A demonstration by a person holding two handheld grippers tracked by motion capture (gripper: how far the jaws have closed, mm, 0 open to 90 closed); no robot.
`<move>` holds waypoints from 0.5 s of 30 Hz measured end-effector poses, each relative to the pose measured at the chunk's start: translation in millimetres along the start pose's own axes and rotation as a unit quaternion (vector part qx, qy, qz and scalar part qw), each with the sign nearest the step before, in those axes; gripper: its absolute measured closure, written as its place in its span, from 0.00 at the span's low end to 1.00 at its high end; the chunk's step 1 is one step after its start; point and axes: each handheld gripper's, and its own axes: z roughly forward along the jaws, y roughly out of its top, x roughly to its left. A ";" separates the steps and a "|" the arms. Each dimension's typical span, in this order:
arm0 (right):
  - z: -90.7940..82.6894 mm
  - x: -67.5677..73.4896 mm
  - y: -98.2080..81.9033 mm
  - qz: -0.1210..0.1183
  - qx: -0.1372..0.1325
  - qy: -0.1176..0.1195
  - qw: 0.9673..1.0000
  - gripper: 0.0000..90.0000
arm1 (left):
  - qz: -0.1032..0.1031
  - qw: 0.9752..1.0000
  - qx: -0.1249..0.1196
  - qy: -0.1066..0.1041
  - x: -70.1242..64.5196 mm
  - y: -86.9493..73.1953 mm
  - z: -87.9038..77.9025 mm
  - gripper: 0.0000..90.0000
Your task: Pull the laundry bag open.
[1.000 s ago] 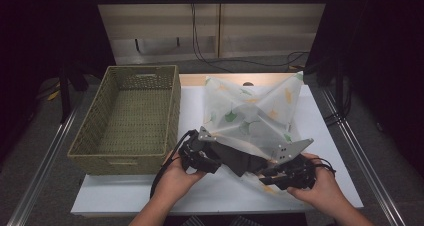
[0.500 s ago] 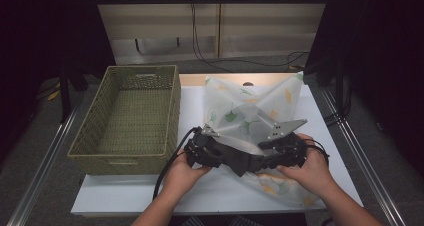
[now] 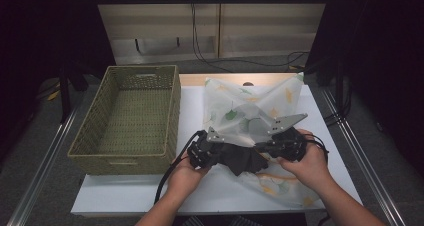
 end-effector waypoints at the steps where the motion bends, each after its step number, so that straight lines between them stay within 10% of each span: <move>1: -3.5 0.6 2.0 0.000 -0.006 0.002 1.000 1.00 | 0.002 1.000 -0.002 0.001 -1.5 0.7 -1.2 0.95; 15: -24.7 12.5 9.1 0.002 -0.039 0.053 0.998 1.00 | 0.008 0.998 -0.056 0.014 -16.9 26.2 14.3 0.96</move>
